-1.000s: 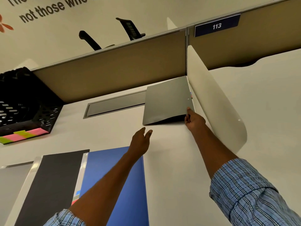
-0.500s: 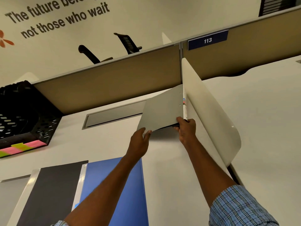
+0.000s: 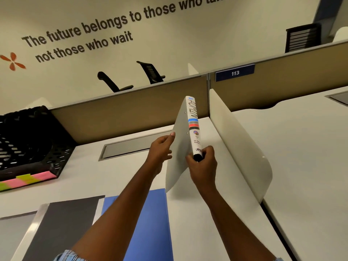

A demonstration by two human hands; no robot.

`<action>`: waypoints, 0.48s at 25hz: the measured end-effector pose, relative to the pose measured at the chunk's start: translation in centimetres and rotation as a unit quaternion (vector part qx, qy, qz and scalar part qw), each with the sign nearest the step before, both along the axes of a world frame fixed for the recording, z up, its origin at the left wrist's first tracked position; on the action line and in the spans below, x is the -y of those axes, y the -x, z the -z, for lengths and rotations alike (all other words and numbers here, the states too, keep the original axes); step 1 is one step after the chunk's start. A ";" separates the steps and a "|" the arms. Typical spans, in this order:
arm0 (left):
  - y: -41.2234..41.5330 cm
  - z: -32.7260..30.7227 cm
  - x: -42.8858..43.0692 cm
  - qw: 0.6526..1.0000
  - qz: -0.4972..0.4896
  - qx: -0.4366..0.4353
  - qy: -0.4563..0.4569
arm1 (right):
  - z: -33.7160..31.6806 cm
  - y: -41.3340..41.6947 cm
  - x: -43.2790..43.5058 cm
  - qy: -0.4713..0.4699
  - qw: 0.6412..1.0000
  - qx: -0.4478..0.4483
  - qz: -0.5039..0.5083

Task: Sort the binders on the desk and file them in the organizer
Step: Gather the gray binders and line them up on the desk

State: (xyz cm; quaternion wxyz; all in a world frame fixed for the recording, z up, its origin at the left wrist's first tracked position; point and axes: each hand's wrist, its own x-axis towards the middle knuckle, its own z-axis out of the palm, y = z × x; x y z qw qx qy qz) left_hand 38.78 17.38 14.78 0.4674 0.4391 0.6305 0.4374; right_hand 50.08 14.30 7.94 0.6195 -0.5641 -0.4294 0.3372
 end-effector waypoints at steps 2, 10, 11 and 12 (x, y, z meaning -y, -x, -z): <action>0.2 -0.5 0.5 0.998 0.036 0.038 0.037 | -0.4 0.7 1.9 -0.033 0.998 0.050 -0.026; 0.8 -1.2 1.9 0.993 -0.034 0.103 0.048 | -0.6 1.7 6.7 -0.166 0.941 0.275 -0.104; 1.0 -0.9 2.2 0.993 -0.050 0.095 0.049 | -0.6 1.6 7.0 -0.167 0.937 0.286 -0.110; 1.3 -0.6 2.5 0.992 -0.067 0.094 0.052 | -0.4 1.5 7.1 -0.162 0.935 0.294 -0.117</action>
